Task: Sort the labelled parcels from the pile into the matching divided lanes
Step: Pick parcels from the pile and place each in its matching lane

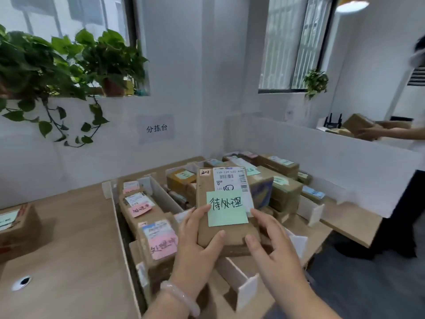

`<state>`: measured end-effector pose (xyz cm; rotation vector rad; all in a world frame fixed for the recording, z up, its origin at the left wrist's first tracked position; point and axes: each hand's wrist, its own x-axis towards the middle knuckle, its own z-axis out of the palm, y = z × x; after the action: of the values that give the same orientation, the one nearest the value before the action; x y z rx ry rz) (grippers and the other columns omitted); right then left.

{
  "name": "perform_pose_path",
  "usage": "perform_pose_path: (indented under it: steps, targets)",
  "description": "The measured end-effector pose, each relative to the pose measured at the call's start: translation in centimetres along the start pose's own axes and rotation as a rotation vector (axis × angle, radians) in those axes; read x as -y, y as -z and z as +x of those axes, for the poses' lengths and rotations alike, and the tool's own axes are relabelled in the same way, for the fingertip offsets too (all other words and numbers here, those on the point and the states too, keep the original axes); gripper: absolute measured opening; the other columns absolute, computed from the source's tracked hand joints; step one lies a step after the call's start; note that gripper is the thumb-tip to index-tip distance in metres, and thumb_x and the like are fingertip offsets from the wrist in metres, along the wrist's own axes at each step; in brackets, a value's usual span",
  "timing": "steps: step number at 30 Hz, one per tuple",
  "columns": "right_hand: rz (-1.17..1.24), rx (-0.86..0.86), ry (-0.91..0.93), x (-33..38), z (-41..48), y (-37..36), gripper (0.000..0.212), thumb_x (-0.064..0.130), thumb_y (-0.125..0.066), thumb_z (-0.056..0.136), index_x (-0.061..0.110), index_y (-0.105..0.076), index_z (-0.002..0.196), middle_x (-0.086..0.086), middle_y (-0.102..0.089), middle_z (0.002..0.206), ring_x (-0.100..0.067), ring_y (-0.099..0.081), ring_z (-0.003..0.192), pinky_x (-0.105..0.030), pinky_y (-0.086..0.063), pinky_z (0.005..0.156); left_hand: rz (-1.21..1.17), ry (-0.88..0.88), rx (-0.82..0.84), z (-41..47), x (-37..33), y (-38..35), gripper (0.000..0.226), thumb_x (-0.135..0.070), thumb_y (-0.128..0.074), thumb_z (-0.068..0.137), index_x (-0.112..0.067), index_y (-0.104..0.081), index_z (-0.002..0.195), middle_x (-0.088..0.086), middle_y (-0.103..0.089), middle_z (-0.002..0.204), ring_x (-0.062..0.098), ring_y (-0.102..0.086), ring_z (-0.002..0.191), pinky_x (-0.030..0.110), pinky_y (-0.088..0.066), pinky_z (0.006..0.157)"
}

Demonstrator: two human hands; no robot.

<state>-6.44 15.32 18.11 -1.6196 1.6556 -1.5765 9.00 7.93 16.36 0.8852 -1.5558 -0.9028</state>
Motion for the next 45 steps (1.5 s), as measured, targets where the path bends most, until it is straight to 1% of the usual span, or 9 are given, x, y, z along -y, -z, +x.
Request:
perform_pose_path:
  steps: [5, 11, 15, 21, 26, 30, 36, 42, 45]
  targets:
    - [-0.168, -0.026, -0.037, -4.5, -2.5, 11.5, 0.045, 0.032, -0.061, 0.093, 0.059, -0.046, 0.126, 0.028, -0.034, 0.142, 0.014, -0.030, 0.129, -0.021, -0.043, 0.102, -0.030, 0.059, 0.126, -2.5, -2.2, -11.9, 0.057, -0.012, -0.071, 0.085, -0.056, -0.051, 0.116, -0.011, -0.044, 0.135, -0.001, -0.040, 0.125, 0.030, -0.037, 0.110]
    - [-0.358, -0.071, -0.117, -8.7, -4.4, 22.1, 0.044, 0.043, -0.060, 0.091, 0.063, -0.040, 0.125, 0.034, -0.024, 0.146, 0.027, -0.013, 0.128, 0.005, -0.020, 0.092, -0.063, 0.089, 0.238, -4.7, -3.4, -23.3, 0.056, -0.007, -0.072, 0.083, -0.047, -0.053, 0.117, -0.010, -0.044, 0.132, -0.030, -0.034, 0.108, -0.008, -0.027, 0.084]
    - [-0.361, -0.084, -0.177, -11.7, -4.7, 26.1, 0.049, 0.039, -0.062, 0.091, 0.064, -0.035, 0.123, 0.039, -0.016, 0.143, 0.034, -0.011, 0.121, 0.007, -0.025, 0.086, -0.084, 0.135, 0.315, -4.7, -3.1, -28.9, 0.055, -0.009, -0.070, 0.086, -0.048, -0.050, 0.118, -0.012, -0.041, 0.132, -0.030, -0.030, 0.110, -0.005, -0.030, 0.086]
    - [-0.447, -0.095, -0.243, -17.5, -2.6, 30.9, 0.056, 0.046, -0.061, 0.088, 0.065, -0.029, 0.130, 0.038, -0.012, 0.147, 0.019, -0.013, 0.135, -0.004, -0.024, 0.099, -0.077, 0.183, 0.388, -2.4, -0.9, -36.8, 0.059, -0.014, -0.073, 0.084, -0.058, -0.050, 0.116, -0.017, -0.042, 0.131, -0.005, -0.037, 0.120, 0.035, -0.035, 0.112]
    - [-0.506, -0.088, -0.262, -22.8, 2.9, 34.2, 0.063, 0.071, -0.047, 0.074, 0.073, -0.020, 0.131, 0.046, -0.009, 0.144, 0.020, -0.008, 0.136, -0.015, -0.021, 0.108, -0.102, 0.207, 0.395, 2.4, 2.5, -43.2, 0.063, -0.017, -0.073, 0.084, -0.066, -0.048, 0.114, -0.020, -0.038, 0.135, -0.002, -0.034, 0.129, 0.033, -0.033, 0.114]
    - [-0.502, -0.061, -0.318, -26.8, 9.4, 35.5, 0.059, 0.058, -0.056, 0.084, 0.072, -0.021, 0.130, 0.045, -0.008, 0.144, 0.019, -0.009, 0.135, -0.020, -0.021, 0.112, -0.124, 0.218, 0.401, 7.9, 5.2, -47.9, 0.058, -0.014, -0.073, 0.083, -0.054, -0.051, 0.117, -0.013, -0.043, 0.135, -0.024, -0.030, 0.118, 0.000, -0.029, 0.094]
    - [-0.489, -0.019, -0.346, -31.6, 18.2, 36.9, 0.060, 0.045, -0.060, 0.089, 0.066, -0.021, 0.130, 0.033, -0.017, 0.150, 0.021, -0.009, 0.134, -0.015, -0.019, 0.110, -0.157, 0.269, 0.399, 15.6, 7.9, -53.3, 0.050, -0.023, -0.070, 0.084, -0.056, -0.051, 0.116, -0.017, -0.041, 0.133, -0.027, -0.026, 0.116, 0.019, -0.028, 0.101]
    - [-0.459, 0.012, -0.387, -36.4, 23.0, 38.0, 0.063, 0.044, -0.061, 0.090, 0.065, -0.019, 0.131, 0.032, -0.017, 0.150, 0.015, -0.011, 0.136, -0.016, -0.019, 0.110, -0.128, 0.335, 0.388, 19.8, 10.6, -57.8, 0.049, -0.018, -0.068, 0.089, -0.049, -0.048, 0.121, -0.011, -0.040, 0.134, -0.028, -0.030, 0.110, 0.008, -0.029, 0.091]
    - [-0.436, 0.037, -0.374, -39.1, 25.9, 39.0, 0.064, 0.045, -0.061, 0.089, 0.067, -0.019, 0.132, 0.039, -0.015, 0.147, 0.019, -0.011, 0.134, -0.024, -0.024, 0.115, -0.113, 0.408, 0.380, 21.7, 12.1, -60.1, 0.046, -0.022, -0.066, 0.090, -0.049, -0.046, 0.122, -0.011, -0.039, 0.134, -0.009, -0.040, 0.114, 0.009, -0.033, 0.086]
